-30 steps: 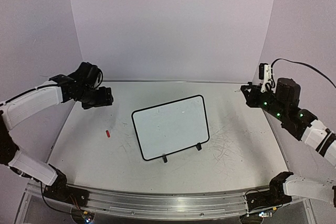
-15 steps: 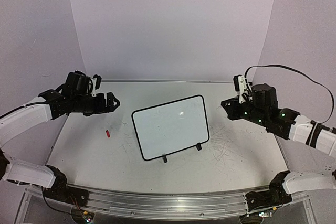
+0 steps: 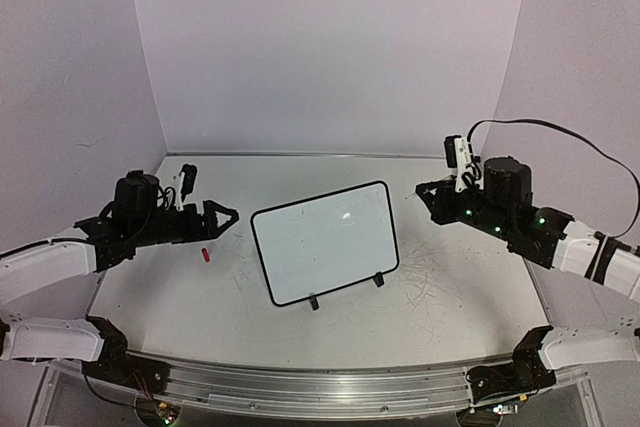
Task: Write a sentence on the whiteboard
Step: Hold the whiteboard at the center of the board.
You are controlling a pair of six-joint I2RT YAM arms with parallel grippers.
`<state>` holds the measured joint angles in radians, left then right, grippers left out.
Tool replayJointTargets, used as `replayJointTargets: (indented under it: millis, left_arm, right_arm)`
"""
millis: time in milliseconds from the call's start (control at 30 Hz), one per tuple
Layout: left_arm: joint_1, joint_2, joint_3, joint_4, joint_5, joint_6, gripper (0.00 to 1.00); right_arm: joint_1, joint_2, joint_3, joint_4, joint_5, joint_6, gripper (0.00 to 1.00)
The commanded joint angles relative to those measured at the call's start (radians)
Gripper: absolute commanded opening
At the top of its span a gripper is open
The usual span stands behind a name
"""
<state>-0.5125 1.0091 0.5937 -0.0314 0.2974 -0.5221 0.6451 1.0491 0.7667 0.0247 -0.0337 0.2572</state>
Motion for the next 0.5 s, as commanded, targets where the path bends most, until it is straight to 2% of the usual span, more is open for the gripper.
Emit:
replayJointTargets:
  millis: [0,133,267,467]
  left_arm:
    - [-0.003,-0.041,-0.096,0.236,0.102,-0.038,0.99]
    - [-0.003,-0.055,-0.127,0.252,0.140,-0.015,0.99]
    - [-0.003,-0.002,-0.144,0.283,0.178,-0.026,0.98]
    - [0.005,0.028,-0.239,0.518,0.206,-0.079,0.99]
  right_arm:
    - [0.007,-0.026,-0.011,0.099,-0.035,0.033,0.00]
    - [0.007,-0.026,-0.017,0.118,-0.041,0.055,0.00]
    - [0.007,-0.034,-0.015,0.124,-0.036,0.059,0.00]
    - [0.007,-0.047,-0.010,0.127,-0.043,0.071,0.00]
